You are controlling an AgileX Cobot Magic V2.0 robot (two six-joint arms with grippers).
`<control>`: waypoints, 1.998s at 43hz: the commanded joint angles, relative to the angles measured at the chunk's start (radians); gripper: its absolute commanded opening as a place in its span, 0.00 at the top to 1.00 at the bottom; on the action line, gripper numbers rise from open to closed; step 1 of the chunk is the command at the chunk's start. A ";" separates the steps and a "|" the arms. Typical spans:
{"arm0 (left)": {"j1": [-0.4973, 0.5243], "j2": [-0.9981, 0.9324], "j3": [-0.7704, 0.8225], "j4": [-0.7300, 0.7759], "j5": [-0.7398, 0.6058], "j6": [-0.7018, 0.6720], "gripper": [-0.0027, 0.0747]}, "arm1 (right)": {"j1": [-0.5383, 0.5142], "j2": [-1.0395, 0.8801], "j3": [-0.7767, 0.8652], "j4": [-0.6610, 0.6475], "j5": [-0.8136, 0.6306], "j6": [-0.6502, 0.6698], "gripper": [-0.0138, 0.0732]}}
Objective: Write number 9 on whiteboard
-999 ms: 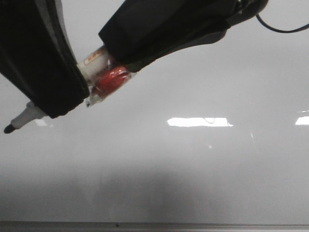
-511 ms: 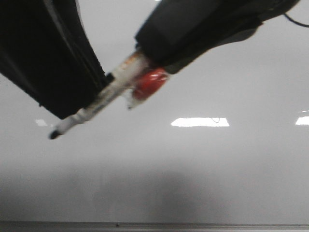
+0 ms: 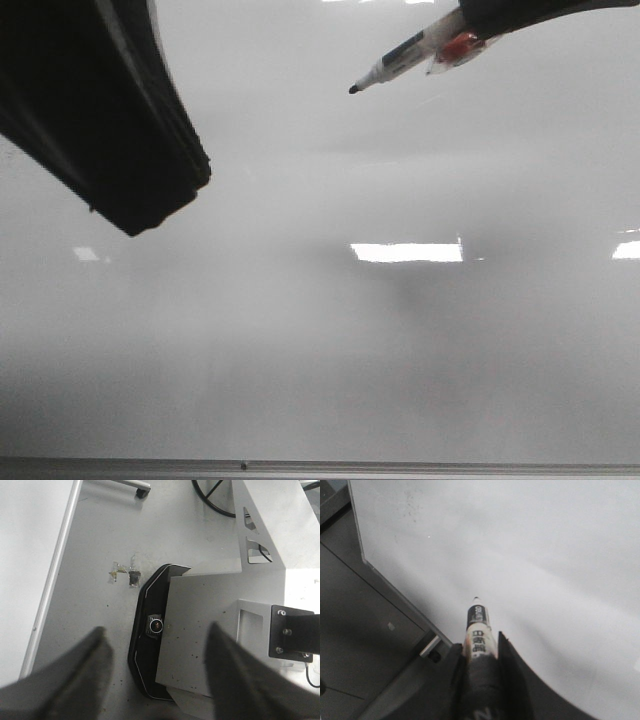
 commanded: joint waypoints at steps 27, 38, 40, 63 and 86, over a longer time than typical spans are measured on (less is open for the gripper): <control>-0.004 -0.034 -0.034 -0.050 0.000 -0.007 0.99 | -0.007 0.203 -0.130 0.220 -0.220 -0.051 0.92; -0.004 -0.034 -0.034 -0.053 0.000 -0.007 0.99 | 0.008 0.291 -0.222 0.242 -0.239 -0.051 0.92; -0.004 -0.034 -0.034 -0.054 0.000 -0.007 0.99 | 0.022 0.306 -0.250 0.243 -0.232 -0.051 0.92; -0.004 -0.034 -0.034 -0.054 -0.002 -0.007 0.99 | 0.101 0.404 -0.274 0.013 -0.192 0.090 0.91; -0.004 -0.034 -0.034 -0.059 -0.009 -0.007 0.99 | 0.013 0.291 -0.290 0.002 -0.246 0.100 0.91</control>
